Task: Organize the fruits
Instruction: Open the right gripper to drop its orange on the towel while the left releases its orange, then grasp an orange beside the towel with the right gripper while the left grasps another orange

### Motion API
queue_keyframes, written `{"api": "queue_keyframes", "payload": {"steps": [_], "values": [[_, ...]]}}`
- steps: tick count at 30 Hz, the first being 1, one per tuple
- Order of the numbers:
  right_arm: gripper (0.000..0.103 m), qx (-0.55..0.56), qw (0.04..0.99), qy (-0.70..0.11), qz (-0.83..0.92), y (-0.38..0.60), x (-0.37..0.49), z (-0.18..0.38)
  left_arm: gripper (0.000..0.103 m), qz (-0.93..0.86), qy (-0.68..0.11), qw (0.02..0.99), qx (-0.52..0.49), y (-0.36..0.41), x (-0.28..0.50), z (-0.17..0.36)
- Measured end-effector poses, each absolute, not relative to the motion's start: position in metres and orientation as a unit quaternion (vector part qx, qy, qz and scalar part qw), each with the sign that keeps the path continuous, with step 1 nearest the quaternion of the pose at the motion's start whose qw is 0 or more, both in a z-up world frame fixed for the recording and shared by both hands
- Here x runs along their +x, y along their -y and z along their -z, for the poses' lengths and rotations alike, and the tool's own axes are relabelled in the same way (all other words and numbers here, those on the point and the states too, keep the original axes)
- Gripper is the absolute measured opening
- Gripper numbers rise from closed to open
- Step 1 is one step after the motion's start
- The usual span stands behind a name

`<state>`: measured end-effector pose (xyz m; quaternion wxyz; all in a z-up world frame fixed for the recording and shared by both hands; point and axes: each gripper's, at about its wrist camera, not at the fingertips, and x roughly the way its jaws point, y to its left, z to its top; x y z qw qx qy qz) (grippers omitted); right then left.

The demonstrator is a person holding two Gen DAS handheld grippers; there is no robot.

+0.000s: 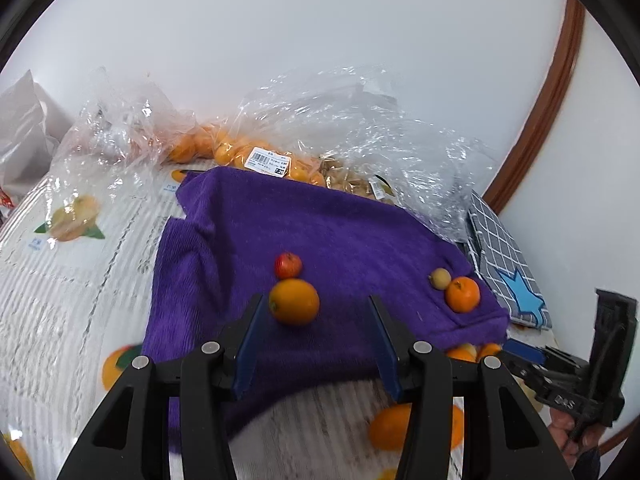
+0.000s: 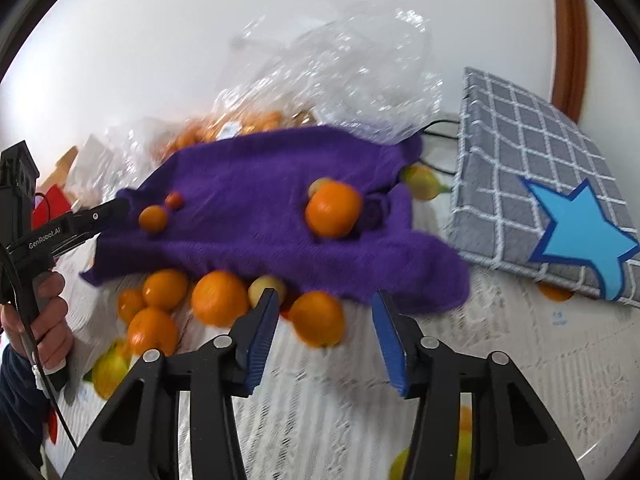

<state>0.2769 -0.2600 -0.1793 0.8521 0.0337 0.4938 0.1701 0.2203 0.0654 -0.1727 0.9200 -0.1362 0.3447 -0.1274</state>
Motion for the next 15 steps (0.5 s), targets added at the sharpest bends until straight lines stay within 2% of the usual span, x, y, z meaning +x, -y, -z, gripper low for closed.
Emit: {"api": "queue_keyframes", "payload": {"steps": [7, 15], "values": [[0.032, 0.017, 0.826, -0.536, -0.173, 0.25, 0.286, 0.199, 0.048, 0.135, -0.351, 0.918, -0.122, -0.059, 0.188, 0.173], [0.031, 0.001, 0.848, -0.509, -0.145, 0.258, 0.271, 0.187, 0.048, 0.19, -0.388, 0.894, -0.118, -0.039, 0.173, 0.182]]}}
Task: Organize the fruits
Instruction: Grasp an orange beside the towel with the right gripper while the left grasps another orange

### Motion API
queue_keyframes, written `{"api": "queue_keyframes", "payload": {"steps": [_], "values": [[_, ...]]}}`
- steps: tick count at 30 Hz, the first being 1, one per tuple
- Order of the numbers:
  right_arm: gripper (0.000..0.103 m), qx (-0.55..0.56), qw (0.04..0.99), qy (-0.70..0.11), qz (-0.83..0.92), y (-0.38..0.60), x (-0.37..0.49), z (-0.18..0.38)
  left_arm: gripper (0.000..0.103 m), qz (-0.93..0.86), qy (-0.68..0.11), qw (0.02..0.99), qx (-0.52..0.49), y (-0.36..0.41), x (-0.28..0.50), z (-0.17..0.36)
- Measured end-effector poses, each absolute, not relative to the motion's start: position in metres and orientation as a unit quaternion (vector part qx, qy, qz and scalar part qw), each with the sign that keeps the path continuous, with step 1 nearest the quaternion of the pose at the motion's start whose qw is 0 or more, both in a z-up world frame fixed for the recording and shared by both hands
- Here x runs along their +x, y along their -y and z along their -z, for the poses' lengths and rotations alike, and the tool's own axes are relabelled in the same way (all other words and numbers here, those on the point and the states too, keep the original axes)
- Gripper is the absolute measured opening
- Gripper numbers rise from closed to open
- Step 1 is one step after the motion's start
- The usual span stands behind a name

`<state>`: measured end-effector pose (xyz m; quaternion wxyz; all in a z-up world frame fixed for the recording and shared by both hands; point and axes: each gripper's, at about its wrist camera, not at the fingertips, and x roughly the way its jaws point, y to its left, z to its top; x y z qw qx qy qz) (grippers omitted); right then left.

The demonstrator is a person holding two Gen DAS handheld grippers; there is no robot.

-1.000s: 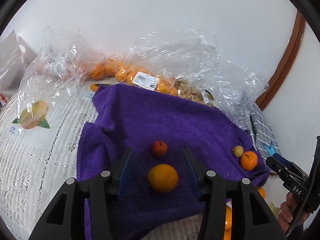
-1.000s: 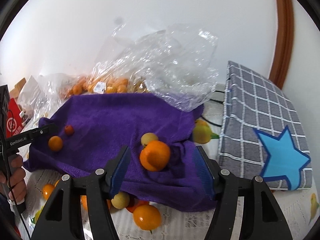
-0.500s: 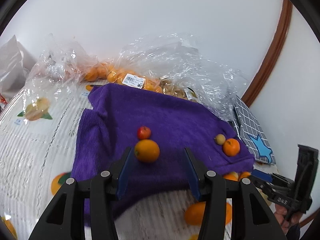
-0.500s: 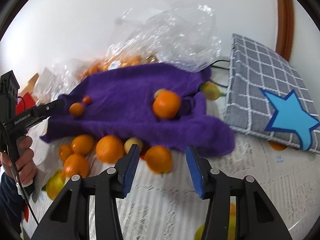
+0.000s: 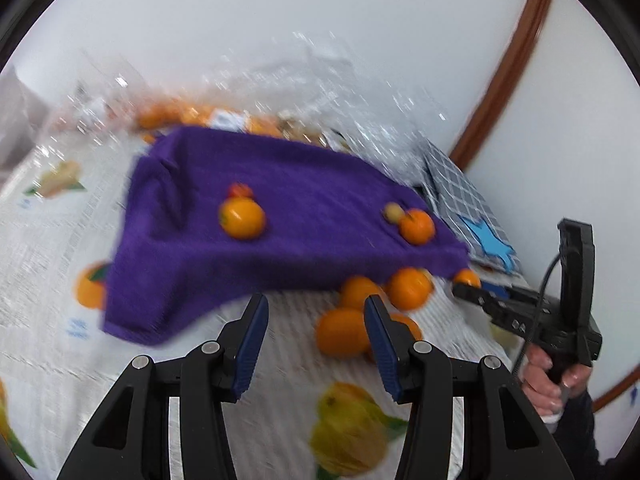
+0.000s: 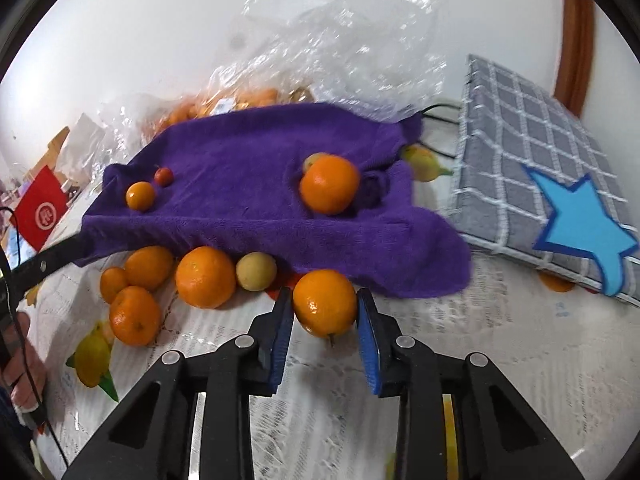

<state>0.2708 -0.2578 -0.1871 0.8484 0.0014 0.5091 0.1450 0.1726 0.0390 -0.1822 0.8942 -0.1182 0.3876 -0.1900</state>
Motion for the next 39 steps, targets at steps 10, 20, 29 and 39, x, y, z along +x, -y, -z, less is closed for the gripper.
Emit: {"api": "queue_keyframes", "payload": {"steps": [10, 20, 29, 39], "values": [[0.032, 0.0, 0.853, -0.504, -0.135, 0.271, 0.255, 0.183, 0.045, 0.214, -0.419, 0.873, -0.13, -0.025, 0.18, 0.191], [0.032, 0.008, 0.847, -0.512, -0.142, 0.269, 0.258, 0.187, 0.033, 0.208, -0.424, 0.872, -0.126, -0.022, 0.178, 0.194], [0.032, 0.02, 0.846, -0.514, -0.142, 0.273, 0.26, 0.187, 0.033, 0.116, -0.395, 0.899, -0.152, -0.056, 0.172, 0.19], [0.032, 0.015, 0.842, -0.519, -0.147, 0.271, 0.262, 0.189, 0.035, 0.116, -0.42, 0.887, -0.152, -0.055, 0.18, 0.198]]}}
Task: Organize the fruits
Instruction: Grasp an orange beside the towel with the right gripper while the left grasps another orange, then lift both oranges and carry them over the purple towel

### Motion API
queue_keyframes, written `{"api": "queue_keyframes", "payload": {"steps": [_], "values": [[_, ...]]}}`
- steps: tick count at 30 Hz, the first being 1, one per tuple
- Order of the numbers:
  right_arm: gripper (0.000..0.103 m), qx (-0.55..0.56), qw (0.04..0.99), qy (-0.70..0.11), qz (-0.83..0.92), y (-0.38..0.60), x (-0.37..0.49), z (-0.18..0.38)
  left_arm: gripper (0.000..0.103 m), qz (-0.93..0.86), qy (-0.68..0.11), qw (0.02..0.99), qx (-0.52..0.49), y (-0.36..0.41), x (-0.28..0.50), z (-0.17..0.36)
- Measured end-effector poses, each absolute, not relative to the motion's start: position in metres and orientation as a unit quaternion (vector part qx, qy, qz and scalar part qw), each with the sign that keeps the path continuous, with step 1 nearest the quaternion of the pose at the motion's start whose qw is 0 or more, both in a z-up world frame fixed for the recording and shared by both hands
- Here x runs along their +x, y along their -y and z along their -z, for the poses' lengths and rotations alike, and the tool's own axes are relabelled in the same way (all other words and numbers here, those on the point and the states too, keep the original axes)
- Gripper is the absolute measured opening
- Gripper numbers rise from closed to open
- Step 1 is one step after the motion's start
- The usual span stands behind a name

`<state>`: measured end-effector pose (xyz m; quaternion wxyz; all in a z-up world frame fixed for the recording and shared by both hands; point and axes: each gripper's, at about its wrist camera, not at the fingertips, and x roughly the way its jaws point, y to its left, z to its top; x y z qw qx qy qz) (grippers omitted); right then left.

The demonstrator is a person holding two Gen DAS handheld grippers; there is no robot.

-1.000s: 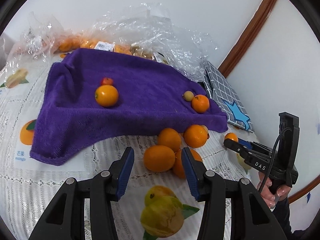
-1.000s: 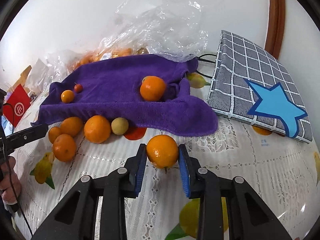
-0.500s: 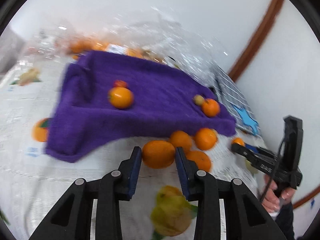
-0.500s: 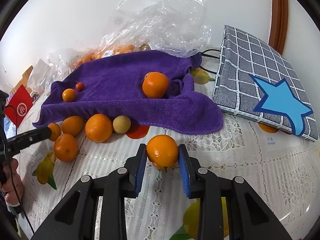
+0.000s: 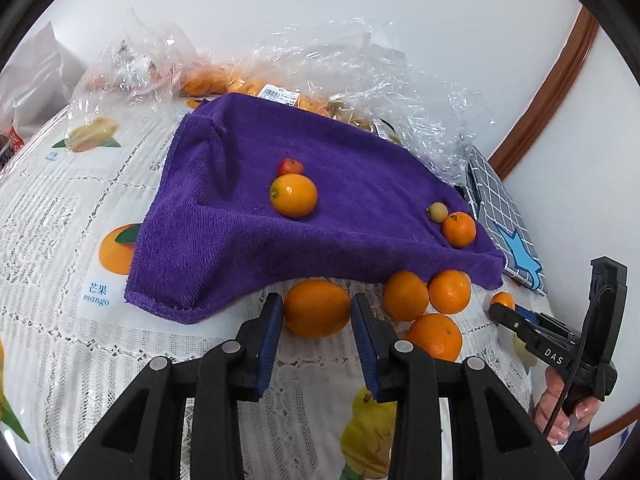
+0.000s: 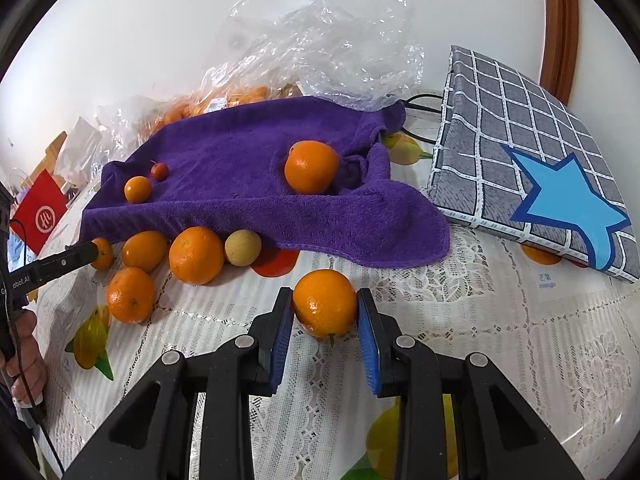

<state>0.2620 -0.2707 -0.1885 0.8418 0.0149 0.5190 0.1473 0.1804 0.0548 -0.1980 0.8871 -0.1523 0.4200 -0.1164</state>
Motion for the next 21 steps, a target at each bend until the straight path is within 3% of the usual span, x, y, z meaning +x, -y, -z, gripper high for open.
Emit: {"api": "queue_keyframes", "payload": {"steps": [13, 21], "values": [[0.032, 0.01, 0.837, -0.525, -0.152, 0.27, 0.265, 0.189, 0.035, 0.119, -0.443, 0.88, -0.126, -0.04, 0.191, 0.202], [0.032, 0.03, 0.841, -0.514, -0.165, 0.276, 0.263, 0.186, 0.035, 0.117, -0.41, 0.892, -0.148, -0.049, 0.183, 0.196]]}}
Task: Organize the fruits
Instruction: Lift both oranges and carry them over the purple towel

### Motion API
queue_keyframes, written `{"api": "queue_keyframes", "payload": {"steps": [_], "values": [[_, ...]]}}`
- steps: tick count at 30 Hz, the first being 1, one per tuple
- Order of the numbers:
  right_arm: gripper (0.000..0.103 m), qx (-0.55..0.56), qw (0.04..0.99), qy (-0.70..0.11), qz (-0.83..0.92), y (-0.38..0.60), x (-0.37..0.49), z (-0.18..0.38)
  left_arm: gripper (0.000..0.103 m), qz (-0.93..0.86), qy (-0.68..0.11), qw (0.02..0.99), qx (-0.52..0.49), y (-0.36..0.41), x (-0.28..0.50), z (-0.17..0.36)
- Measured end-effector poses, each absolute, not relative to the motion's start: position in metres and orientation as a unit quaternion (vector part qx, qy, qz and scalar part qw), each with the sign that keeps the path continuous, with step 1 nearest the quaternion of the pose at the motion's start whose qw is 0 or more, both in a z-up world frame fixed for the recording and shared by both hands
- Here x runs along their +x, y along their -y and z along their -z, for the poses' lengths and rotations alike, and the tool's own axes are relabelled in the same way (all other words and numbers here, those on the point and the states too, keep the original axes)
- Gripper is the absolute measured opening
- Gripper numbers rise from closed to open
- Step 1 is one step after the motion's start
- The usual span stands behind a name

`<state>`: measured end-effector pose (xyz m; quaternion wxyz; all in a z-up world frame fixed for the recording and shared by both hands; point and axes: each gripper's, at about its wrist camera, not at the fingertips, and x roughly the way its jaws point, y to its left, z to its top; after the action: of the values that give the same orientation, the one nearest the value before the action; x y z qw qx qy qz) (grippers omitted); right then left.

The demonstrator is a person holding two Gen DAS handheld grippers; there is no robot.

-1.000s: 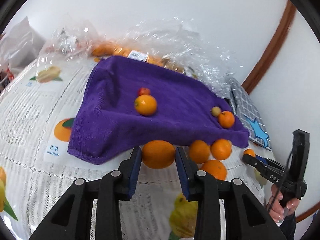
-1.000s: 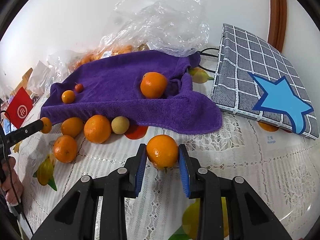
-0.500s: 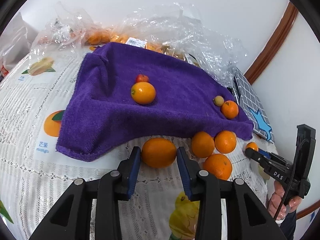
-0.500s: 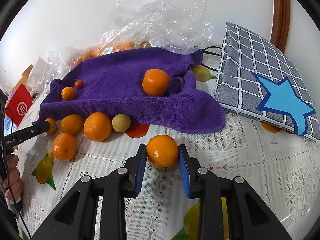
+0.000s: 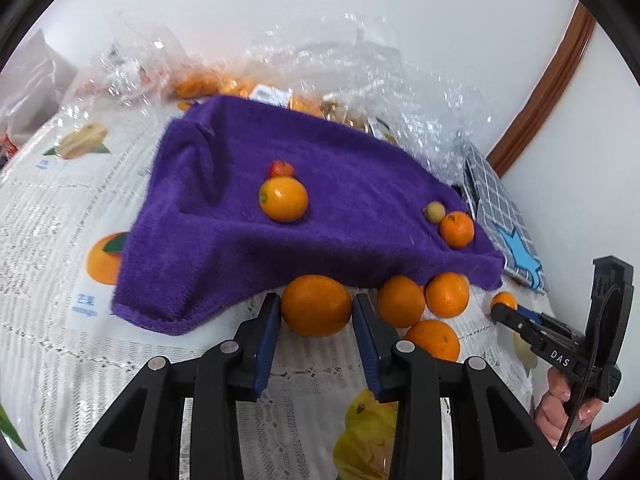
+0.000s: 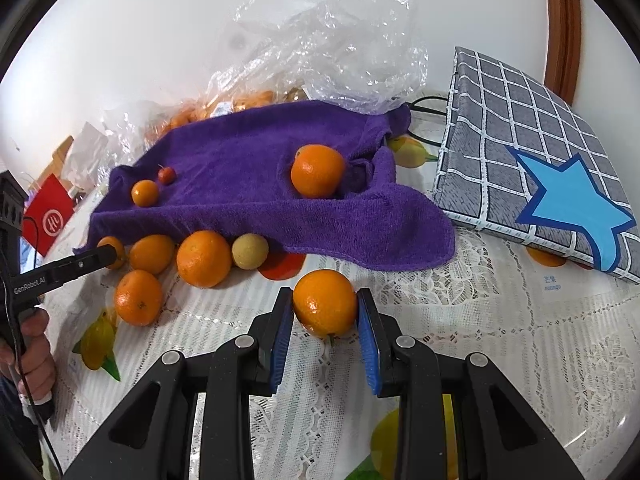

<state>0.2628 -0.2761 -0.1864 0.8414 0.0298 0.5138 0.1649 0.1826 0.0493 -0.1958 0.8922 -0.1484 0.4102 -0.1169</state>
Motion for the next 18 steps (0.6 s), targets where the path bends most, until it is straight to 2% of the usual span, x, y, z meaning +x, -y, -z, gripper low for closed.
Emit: {"api": "queue_keyframes", "payload": {"steps": [11, 18], "values": [[0.032, 0.063, 0.851, -0.489, -0.181, 0.276, 0.26, 0.167, 0.035, 0.104, -0.358, 0.913, -0.163, -0.065, 0.167, 0.175], [0.032, 0.053, 0.868, -0.453, -0.194, 0.253, 0.282, 0.134, 0.035, 0.081, -0.321, 0.934, -0.138, -0.081, 0.186, 0.135]]}}
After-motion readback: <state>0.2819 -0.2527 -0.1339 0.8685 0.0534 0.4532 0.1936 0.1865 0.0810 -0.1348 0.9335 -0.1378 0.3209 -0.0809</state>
